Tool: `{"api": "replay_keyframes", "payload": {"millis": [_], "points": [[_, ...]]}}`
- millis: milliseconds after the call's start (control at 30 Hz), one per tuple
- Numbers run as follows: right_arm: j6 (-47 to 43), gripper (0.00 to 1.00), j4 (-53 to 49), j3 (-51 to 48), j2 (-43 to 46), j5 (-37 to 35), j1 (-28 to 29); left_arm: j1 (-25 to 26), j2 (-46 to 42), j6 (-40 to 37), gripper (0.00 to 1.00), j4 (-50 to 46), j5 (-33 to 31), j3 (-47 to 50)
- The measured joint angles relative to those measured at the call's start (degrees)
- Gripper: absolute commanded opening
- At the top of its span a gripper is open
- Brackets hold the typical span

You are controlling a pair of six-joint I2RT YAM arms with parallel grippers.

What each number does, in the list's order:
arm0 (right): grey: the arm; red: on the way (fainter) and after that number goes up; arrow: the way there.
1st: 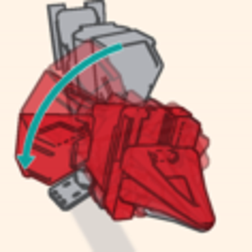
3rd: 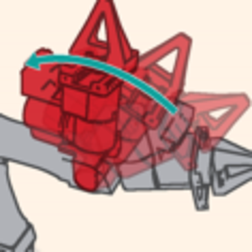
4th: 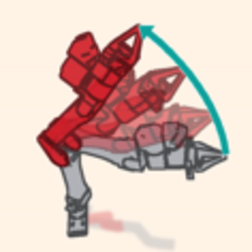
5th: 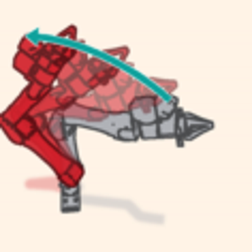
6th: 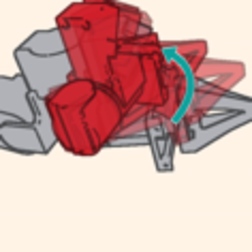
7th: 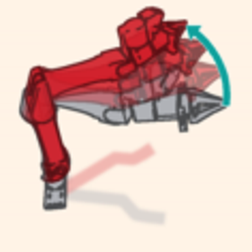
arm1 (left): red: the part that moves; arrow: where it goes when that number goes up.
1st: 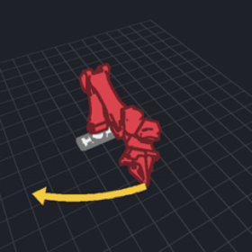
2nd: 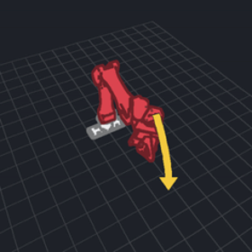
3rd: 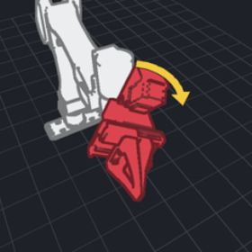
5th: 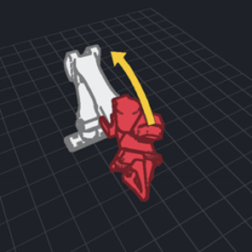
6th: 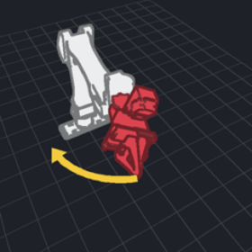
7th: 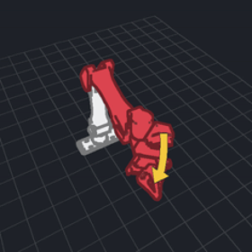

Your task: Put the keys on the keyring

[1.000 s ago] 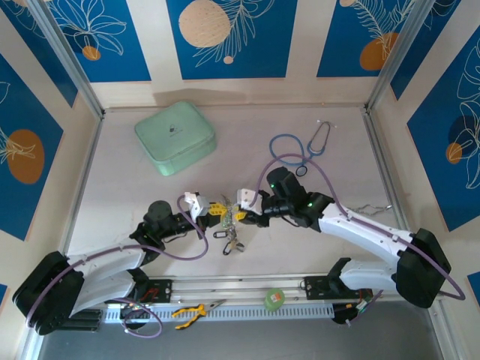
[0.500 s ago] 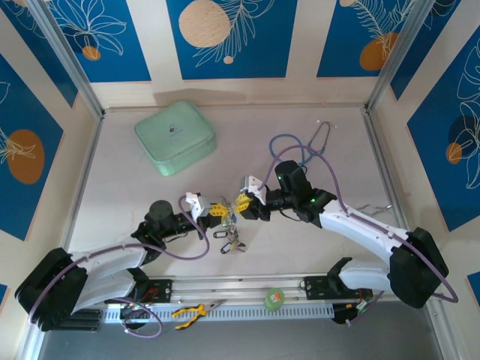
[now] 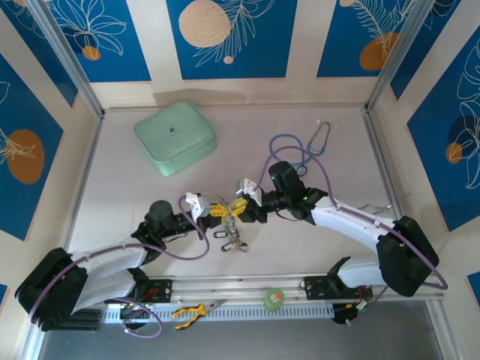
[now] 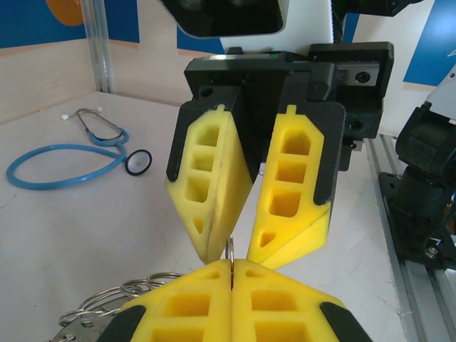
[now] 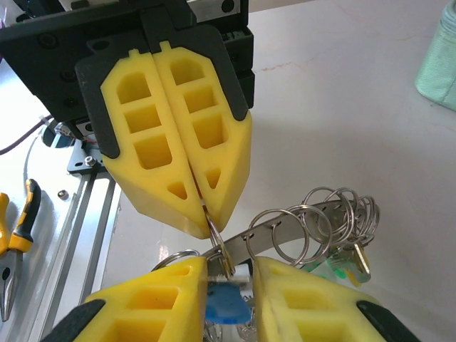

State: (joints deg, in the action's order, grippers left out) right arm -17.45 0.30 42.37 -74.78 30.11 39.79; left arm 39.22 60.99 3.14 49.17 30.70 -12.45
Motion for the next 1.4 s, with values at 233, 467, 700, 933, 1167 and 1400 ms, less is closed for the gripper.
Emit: {"api": "replay_keyframes", "payload": {"millis": [233,467,700,933,1167,1400], "points": [[0.33,0.03,0.96,0.55,-0.63,1.88,0.00,0.00,0.02,0.02,0.00,1.16,0.42,0.02],[-0.63,0.00,-2.12,1.68,-0.76,2.62,-0.09,-0.09,-0.46,-0.92,0.26,0.00,0.17,0.04],[-5.84,0.00,-19.21,11.72,-0.74,-5.07,1.70,-0.11,-6.08,-5.33,0.30,-13.66,-0.72,-3.63],[-11.06,0.00,-33.24,20.72,-1.31,-14.29,5.95,-0.11,-8.35,-10.64,0.30,-24.74,-1.18,-7.54],[-14.45,0.00,-40.35,25.20,-3.76,-18.84,8.70,-0.11,-7.21,-11.54,0.24,-26.91,-0.42,-8.13],[-15.76,0.00,-42.29,27.10,-6.05,-20.57,9.88,-0.11,-5.79,-10.62,0.20,-24.68,2.47,-8.13]]}}
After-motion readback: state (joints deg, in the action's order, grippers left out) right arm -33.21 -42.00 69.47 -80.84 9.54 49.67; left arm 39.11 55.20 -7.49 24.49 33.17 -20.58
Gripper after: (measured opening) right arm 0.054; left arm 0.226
